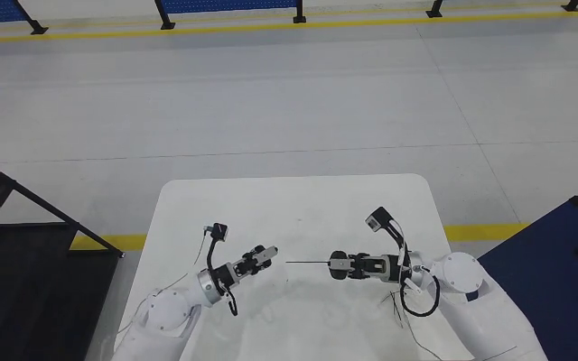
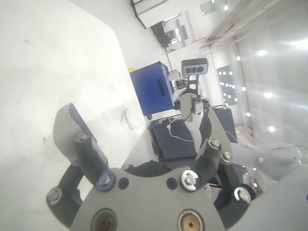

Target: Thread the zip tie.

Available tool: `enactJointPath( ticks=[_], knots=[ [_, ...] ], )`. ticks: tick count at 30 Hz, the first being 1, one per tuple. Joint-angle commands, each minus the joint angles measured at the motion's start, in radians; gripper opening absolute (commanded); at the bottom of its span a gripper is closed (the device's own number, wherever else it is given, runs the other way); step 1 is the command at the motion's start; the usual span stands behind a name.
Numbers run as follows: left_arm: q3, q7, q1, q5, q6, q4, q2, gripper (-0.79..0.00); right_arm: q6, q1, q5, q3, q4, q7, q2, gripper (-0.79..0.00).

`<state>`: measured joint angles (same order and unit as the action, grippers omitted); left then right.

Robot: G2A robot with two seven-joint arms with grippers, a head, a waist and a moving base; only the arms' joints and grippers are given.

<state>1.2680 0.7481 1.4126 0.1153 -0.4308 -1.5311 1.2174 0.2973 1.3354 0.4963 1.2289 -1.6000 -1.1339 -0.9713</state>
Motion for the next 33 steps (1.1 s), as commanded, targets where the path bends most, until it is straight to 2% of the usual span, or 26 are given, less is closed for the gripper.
enactJointPath(
  ticks=[1, 7, 15, 17, 22, 33],
  knots=[
    [-0.011, 0.022, -0.011, 0.051, 0.003, 0.009, 0.002, 0.0, 0.0, -0.01, 0.018, -0.011, 0.016, -0.017, -0.002, -0.785],
    [-0.057, 0.084, -0.058, 0.069, 0.02, 0.033, 0.004, 0.0, -0.004, -0.041, 0.064, -0.045, 0.06, -0.064, -0.011, -0.785],
    [-0.057, 0.084, -0.058, 0.069, 0.02, 0.033, 0.004, 0.0, -0.004, -0.041, 0.064, -0.045, 0.06, -0.064, -0.011, -0.785],
    [-0.069, 0.07, -0.05, 0.129, 0.046, 0.026, 0.008, 0.0, -0.01, -0.034, 0.054, -0.053, 0.052, -0.044, -0.013, -0.785],
    [-0.088, 0.14, -0.079, 0.273, 0.115, 0.065, 0.012, 0.0, -0.013, -0.037, 0.075, -0.072, 0.053, -0.036, -0.019, -0.785],
    [-0.101, 0.145, -0.083, 0.294, 0.127, 0.055, 0.013, 0.0, -0.025, -0.032, 0.063, -0.079, 0.05, -0.008, -0.021, -0.785]
  ],
)
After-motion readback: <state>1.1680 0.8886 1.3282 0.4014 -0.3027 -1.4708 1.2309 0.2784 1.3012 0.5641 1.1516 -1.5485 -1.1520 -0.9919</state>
